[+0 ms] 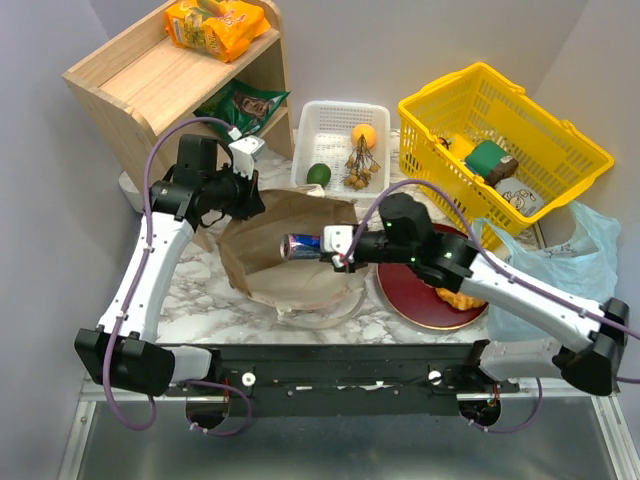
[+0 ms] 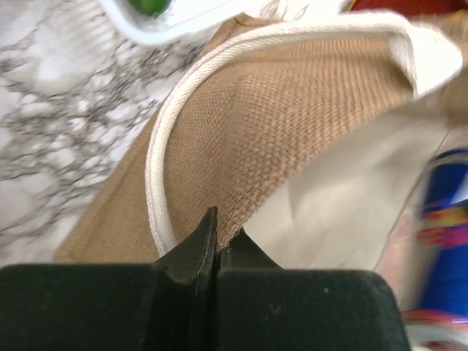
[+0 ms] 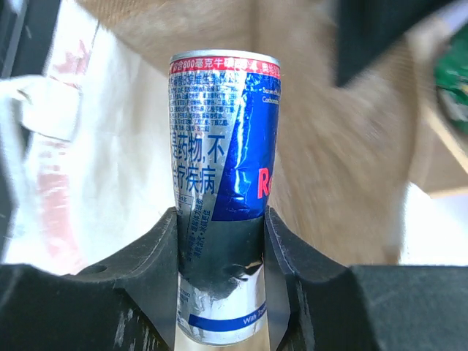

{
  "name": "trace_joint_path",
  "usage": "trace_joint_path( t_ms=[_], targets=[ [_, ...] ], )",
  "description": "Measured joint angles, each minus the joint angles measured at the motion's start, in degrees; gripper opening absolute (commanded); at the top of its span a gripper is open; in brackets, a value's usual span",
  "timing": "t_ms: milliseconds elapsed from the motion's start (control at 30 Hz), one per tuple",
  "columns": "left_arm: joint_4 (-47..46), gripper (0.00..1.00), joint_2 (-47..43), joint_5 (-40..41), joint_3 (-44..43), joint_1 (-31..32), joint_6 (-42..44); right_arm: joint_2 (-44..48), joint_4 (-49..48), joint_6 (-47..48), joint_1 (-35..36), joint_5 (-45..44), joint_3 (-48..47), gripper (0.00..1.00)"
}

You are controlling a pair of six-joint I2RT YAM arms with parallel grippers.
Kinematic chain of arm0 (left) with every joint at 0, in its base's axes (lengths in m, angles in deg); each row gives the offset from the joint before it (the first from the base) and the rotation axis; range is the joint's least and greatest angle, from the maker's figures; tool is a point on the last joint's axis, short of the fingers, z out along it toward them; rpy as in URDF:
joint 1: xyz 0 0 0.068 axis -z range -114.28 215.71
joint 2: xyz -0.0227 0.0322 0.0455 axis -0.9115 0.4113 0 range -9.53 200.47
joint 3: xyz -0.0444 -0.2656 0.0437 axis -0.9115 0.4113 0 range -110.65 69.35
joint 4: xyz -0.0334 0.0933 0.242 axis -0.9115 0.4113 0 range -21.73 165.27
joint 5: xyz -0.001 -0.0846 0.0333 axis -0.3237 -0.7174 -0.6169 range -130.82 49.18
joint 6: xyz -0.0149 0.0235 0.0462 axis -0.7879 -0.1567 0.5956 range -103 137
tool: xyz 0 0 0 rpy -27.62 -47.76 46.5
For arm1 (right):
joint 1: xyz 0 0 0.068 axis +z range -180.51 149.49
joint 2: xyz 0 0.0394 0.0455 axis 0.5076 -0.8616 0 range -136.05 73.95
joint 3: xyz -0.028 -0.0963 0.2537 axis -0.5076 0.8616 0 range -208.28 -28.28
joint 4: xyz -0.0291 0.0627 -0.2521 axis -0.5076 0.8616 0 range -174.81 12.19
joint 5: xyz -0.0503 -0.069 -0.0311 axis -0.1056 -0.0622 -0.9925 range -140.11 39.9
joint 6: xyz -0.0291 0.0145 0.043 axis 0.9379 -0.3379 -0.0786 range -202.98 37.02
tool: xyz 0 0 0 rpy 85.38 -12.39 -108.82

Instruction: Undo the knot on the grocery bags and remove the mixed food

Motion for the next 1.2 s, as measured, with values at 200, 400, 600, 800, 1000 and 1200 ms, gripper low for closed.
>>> trace_joint_path(
  t_ms=[200,400,600,800,1000,1200],
  targets=[
    [15.7,0.0,0.0,6.4,-4.1,-1.4,16.9,6.0,2.9,-10.0,-2.6,0.1,-8.0,0.0],
    [23.5,0.0,-3.3,15.8,2.2,-13.4,41.4,6.5,0.2,-16.4,-8.2,0.0,-15.9,0.0],
    [23.4,0.0,-10.3,24.5,10.5,-23.6,65.3,4.6,-0.6,-19.4,-9.9,-0.1,-14.8,0.0],
    [14.3,0.0,-15.2,23.1,14.3,-31.7,87.5,3.1,-0.6,-21.3,-9.9,-0.5,-13.0,0.0],
    [10.0,0.68,-13.5,13.5,10.0,-32.5,96.7,3.3,-1.3,-21.9,-10.1,-1.0,-11.5,0.0],
    [13.1,0.78,-13.9,4.1,5.5,-32.5,97.6,4.2,-1.5,-21.9,-10.5,-1.8,-9.2,0.0]
  ],
)
